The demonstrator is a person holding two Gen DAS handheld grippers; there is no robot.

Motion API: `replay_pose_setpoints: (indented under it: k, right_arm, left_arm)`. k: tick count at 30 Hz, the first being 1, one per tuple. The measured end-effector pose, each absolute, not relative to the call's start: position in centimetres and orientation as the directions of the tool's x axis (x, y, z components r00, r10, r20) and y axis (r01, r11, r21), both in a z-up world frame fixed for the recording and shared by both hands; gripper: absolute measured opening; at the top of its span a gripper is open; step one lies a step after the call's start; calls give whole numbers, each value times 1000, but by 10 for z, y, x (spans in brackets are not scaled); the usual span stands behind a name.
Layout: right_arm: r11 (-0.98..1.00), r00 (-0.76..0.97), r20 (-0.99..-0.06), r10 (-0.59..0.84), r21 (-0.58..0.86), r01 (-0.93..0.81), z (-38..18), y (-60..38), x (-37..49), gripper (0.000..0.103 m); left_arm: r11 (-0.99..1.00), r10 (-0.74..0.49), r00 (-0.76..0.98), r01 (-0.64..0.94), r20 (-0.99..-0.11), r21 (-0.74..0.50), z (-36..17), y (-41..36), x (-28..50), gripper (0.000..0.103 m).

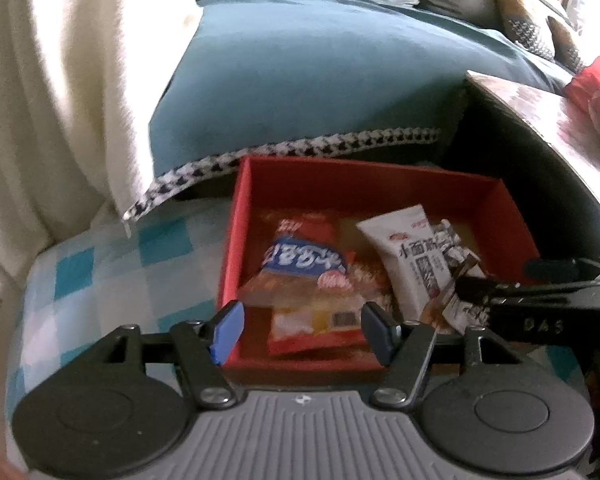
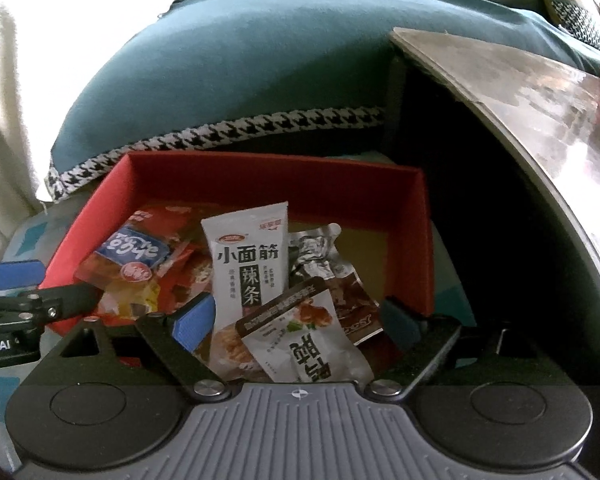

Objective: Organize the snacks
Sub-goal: 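Move the left tool to the white-red striped pack while the right tool approaches the yellow cartoon pack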

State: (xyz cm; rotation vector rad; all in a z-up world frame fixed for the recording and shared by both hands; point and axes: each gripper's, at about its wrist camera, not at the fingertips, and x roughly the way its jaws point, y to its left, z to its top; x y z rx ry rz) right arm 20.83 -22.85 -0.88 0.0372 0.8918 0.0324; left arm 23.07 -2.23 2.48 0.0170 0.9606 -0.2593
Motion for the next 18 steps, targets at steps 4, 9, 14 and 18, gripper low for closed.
replay_pose_setpoints:
  k: [4,9,14,18]
  right_arm:
    - [997,636,-768,78,71,-37,-2,-223,199,93]
    - [994,636,-765,106,78,-71,3,-211,185,93]
    - [990,638,-757,138,97,-99,9,-201,168,93]
    - [984,630,-756,178,121,-133,9,-191,153,93]
  left_arm:
    - [974,-199,528,201,-826,-106,23,-7,217,59]
    - [978,-195,488,159,-851,-133,15,16,190,59]
    - [983,-178,431,117,-885,-140,-3,28,167,59]
    - [985,-171,385,72,-907,-155,-17,35,160,59]
